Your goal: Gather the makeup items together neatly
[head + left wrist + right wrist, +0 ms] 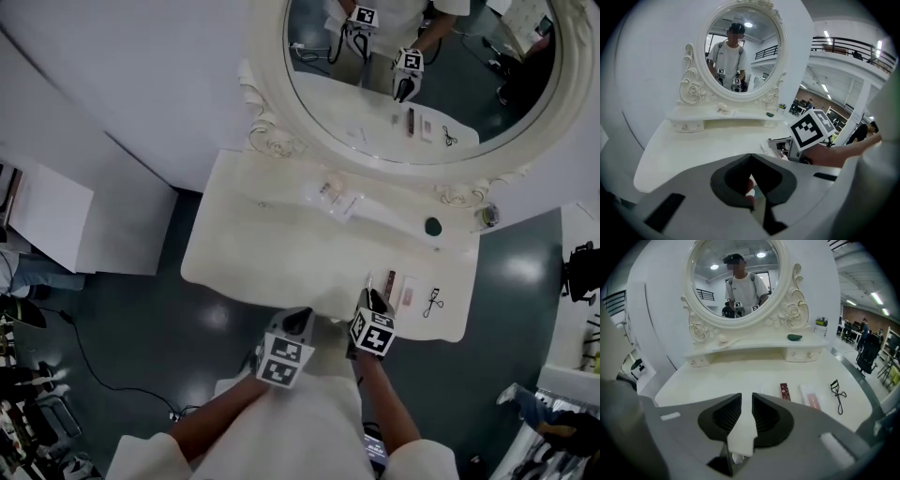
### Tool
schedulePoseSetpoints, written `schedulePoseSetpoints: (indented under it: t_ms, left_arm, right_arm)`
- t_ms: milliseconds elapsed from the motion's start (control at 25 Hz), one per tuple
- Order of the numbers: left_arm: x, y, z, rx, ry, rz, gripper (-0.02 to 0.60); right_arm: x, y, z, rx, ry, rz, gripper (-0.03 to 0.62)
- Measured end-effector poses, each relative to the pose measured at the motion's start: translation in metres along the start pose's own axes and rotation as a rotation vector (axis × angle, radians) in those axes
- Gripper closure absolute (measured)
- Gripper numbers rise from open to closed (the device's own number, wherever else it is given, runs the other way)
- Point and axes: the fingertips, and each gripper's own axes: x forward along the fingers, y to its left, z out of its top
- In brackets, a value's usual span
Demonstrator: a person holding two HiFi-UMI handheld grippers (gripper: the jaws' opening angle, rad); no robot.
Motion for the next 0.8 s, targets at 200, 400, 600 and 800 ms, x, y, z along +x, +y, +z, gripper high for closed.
schedulePoseSetpoints:
  t_ms: [200, 400, 600, 800]
  left_arm:
    - [-0.006, -0.001, -0.001, -0.004, -0.01, -0.007, 0.577]
    - [-0.01, -0.004, 0.004, 0.012, -0.023, -0.021, 0.577]
    - [-0.02, -0.007, 0.014, 0.004, -0.05, -0.031, 0.577]
    - [-0.03, -0.007, 0.019, -0.009, -0.068, -0.038, 0.577]
  right_arm:
    - [-0.021, 0.019, 0.015, 0.015, -0.034, 0.05, 0.525]
    - [-0.042, 0.044, 0.036, 0.005, -0.084, 0.105, 0.525]
    - [-0.063, 0.064, 0.056, 0.004, -0.136, 0.156, 0.525]
    - [-0.088, 0.077, 0.07, 0.017, -0.177, 0.197, 0.528]
